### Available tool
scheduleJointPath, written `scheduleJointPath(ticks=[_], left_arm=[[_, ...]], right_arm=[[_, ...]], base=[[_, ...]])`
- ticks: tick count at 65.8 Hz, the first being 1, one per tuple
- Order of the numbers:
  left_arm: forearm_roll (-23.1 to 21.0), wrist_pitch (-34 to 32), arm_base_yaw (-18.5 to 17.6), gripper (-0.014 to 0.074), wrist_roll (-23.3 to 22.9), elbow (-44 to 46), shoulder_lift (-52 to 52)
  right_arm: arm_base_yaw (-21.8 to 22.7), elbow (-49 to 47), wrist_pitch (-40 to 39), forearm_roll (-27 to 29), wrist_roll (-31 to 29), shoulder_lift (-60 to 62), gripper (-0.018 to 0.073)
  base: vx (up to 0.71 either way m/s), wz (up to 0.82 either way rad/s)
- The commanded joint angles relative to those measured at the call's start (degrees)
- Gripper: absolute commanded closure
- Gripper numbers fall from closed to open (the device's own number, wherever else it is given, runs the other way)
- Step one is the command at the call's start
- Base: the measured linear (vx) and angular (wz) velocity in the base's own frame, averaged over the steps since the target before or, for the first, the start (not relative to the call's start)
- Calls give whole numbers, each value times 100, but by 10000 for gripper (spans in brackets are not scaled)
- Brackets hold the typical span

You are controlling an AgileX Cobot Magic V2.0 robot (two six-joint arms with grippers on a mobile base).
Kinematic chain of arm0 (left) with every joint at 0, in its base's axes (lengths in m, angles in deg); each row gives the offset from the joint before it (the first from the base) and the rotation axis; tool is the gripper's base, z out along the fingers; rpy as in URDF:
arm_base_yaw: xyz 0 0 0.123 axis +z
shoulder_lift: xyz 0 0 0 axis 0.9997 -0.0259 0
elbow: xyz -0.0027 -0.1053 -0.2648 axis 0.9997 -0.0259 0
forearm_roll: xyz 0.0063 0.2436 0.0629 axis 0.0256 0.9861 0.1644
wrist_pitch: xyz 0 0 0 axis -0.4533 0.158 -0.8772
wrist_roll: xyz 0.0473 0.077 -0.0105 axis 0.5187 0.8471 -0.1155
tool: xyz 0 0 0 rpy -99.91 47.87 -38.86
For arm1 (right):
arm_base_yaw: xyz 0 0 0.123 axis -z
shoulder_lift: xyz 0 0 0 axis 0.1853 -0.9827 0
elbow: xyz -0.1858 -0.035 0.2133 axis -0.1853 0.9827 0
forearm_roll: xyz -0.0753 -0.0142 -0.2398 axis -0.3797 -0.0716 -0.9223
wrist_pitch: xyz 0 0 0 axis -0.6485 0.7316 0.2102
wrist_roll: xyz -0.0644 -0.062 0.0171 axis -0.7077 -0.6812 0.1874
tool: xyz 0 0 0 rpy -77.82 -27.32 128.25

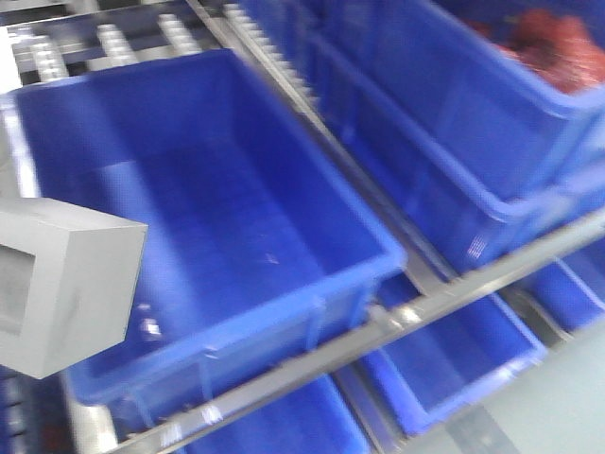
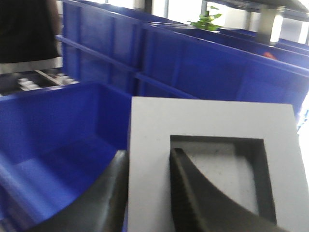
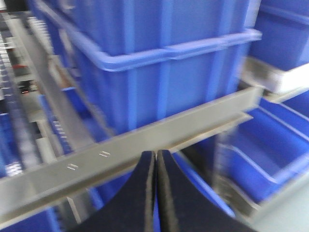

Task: Sort gray base to blue bin
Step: 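Stop the base facing two open blue bins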

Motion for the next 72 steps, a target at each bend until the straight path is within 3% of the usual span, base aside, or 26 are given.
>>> scheduleJointPath(ticks=[1, 35, 72], left_arm=[[-66, -623, -21, 603, -33, 157, -5], [-66, -623, -21, 603, -33, 157, -5], [-66, -623, -21, 603, -33, 157, -5]], right_arm=[[-2, 8, -428, -23, -32, 10, 564], [-2, 8, -428, -23, -32, 10, 564], [-2, 8, -428, -23, -32, 10, 564]], base=[[14, 63], [12, 54], [5, 19]])
